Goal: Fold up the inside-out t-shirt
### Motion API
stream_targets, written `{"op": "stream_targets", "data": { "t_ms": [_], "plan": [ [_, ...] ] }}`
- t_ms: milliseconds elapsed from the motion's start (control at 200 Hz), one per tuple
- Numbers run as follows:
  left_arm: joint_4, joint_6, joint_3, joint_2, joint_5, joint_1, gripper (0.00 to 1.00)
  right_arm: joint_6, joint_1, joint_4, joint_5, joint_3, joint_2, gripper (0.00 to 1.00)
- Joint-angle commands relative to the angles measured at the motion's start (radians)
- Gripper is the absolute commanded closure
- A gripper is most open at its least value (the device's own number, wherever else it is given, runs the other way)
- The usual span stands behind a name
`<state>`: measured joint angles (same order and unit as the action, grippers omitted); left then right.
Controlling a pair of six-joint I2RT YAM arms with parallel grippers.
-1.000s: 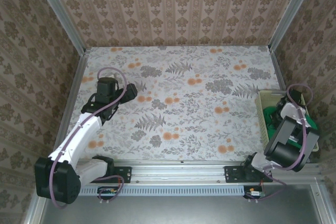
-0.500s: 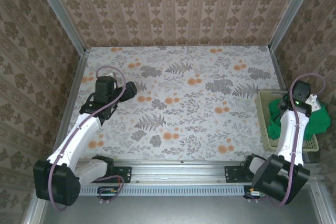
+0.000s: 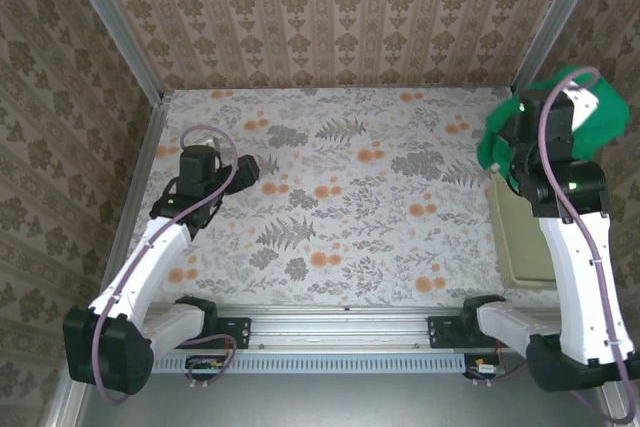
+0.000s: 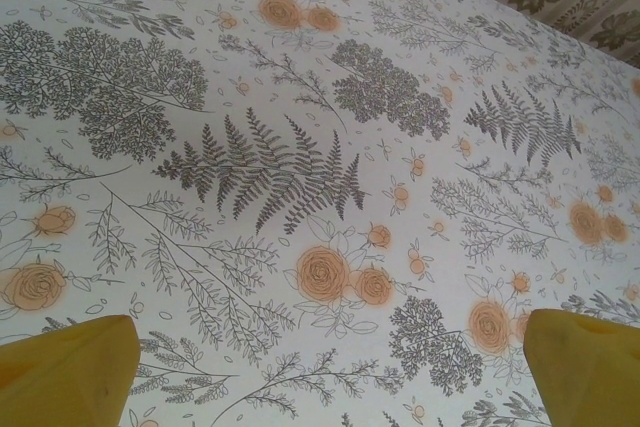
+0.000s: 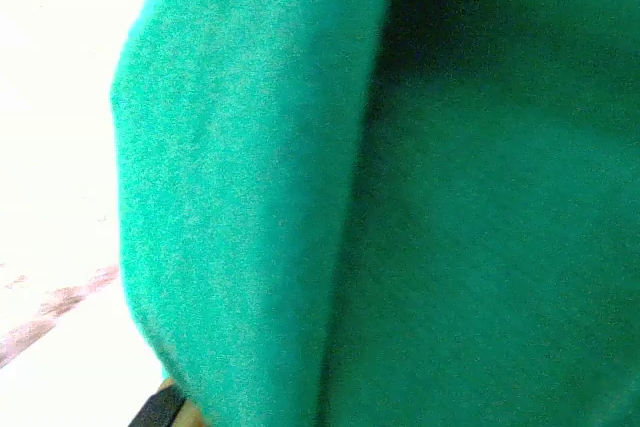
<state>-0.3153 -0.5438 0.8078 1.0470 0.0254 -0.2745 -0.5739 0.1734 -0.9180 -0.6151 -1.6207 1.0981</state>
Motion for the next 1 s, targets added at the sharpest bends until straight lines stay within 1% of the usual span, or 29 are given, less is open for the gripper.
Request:
{"op": "stream_targets", "data": {
  "t_ms": [0, 35, 70, 125, 190, 275, 415, 455, 480, 500, 540, 585, 620, 690, 760, 875, 970, 995],
  "plan": [
    [-0.021, 0.024, 0.019, -0.036, -0.009, 0.008, 0.0, 0.156, 0.191, 0.015, -0.116, -0.141, 0.084, 1.0],
    [-0.021, 0.022, 0.015, -0.04, -0.008, 0.011, 0.0, 0.2, 0.265, 0.03, -0.13, -0.181, 0.122, 1.0],
    [-0.021, 0.021, 0.013, -0.044, -0.01, 0.014, 0.0, 0.236, 0.328, 0.043, -0.114, -0.216, 0.162, 1.0],
    [-0.023, 0.018, 0.006, -0.051, -0.012, 0.018, 0.0, 0.249, 0.402, 0.047, -0.08, -0.257, 0.228, 1.0],
    [-0.025, 0.015, 0.001, -0.059, -0.016, 0.021, 0.0, 0.261, 0.467, 0.073, -0.026, -0.268, 0.31, 1.0],
    [-0.031, 0.011, -0.008, -0.069, -0.018, 0.024, 0.0, 0.238, 0.516, 0.109, 0.052, -0.245, 0.41, 1.0],
    [-0.044, 0.007, -0.022, -0.076, -0.029, 0.026, 0.0, 0.168, 0.546, 0.205, 0.235, -0.152, 0.535, 1.0],
    [-0.044, 0.007, -0.028, -0.074, -0.035, 0.026, 0.0, 0.149, 0.552, 0.236, 0.286, -0.13, 0.57, 0.92],
    [-0.045, 0.005, -0.031, -0.072, -0.043, 0.026, 0.0, 0.135, 0.553, 0.245, 0.318, -0.117, 0.592, 0.84],
    [-0.043, 0.004, -0.033, -0.069, -0.053, 0.028, 0.0, 0.124, 0.553, 0.25, 0.343, -0.11, 0.608, 0.74],
    [-0.035, 0.005, -0.037, -0.058, -0.081, 0.026, 0.0, 0.106, 0.554, 0.247, 0.373, -0.099, 0.639, 0.58],
    [-0.031, 0.008, -0.036, -0.04, -0.106, 0.023, 0.0, 0.088, 0.553, 0.223, 0.37, -0.09, 0.662, 0.44],
    [-0.029, 0.011, -0.033, -0.021, -0.123, 0.016, 0.0, 0.08, 0.55, 0.199, 0.354, -0.082, 0.665, 0.37],
    [-0.029, 0.022, -0.016, 0.033, -0.156, -0.006, 0.0, 0.083, 0.531, 0.195, 0.349, -0.024, 0.637, 0.27],
    [-0.032, 0.038, 0.011, 0.102, -0.164, -0.052, 0.0, 0.074, 0.491, 0.237, 0.388, 0.075, 0.571, 0.23],
    [-0.037, 0.059, 0.071, 0.208, -0.167, -0.128, 0.0, 0.037, 0.405, 0.327, 0.511, 0.252, 0.476, 0.23],
    [-0.05, 0.067, 0.121, 0.287, -0.14, -0.174, 0.0, 0.024, 0.356, 0.369, 0.561, 0.357, 0.446, 0.23],
    [-0.055, 0.07, 0.134, 0.308, -0.129, -0.209, 0.0, 0.021, 0.344, 0.377, 0.57, 0.38, 0.444, 0.23]
  ]
}}
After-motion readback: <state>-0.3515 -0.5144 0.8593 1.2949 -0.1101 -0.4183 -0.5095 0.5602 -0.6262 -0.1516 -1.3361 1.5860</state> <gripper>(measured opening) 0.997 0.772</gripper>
